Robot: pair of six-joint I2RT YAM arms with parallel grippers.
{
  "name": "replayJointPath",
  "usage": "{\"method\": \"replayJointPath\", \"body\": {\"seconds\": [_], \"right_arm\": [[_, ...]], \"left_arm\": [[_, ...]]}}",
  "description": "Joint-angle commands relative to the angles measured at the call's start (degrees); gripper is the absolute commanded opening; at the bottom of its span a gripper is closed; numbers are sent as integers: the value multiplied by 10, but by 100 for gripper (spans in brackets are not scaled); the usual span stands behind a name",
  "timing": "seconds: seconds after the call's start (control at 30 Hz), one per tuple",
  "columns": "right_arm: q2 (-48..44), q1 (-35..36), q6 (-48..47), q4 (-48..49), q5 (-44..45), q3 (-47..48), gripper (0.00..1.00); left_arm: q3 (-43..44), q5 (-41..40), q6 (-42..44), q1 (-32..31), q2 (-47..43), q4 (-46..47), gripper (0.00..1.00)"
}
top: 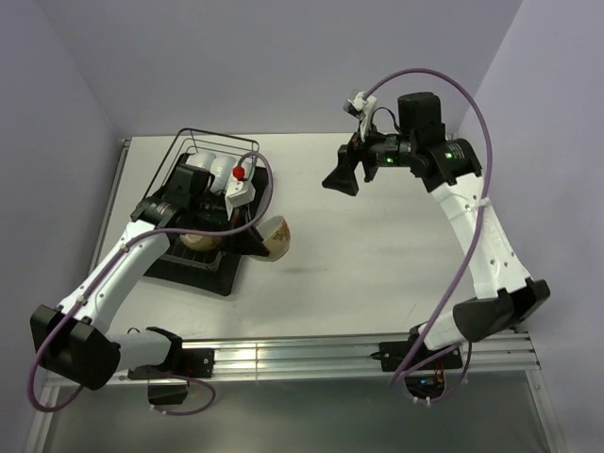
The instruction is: Load the bowls into the dish rack
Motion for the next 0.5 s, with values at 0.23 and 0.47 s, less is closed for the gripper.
{"method": "replayJointPath", "body": {"seconds": [0.23, 0.47], "right_arm": [[-128, 53, -371, -88, -76, -48, 99], [-155, 164, -384, -70, -19, -117, 98]], "left_arm": [[82, 187, -11, 14, 90, -45, 0], [109, 221, 44, 14, 125, -114, 0]]}}
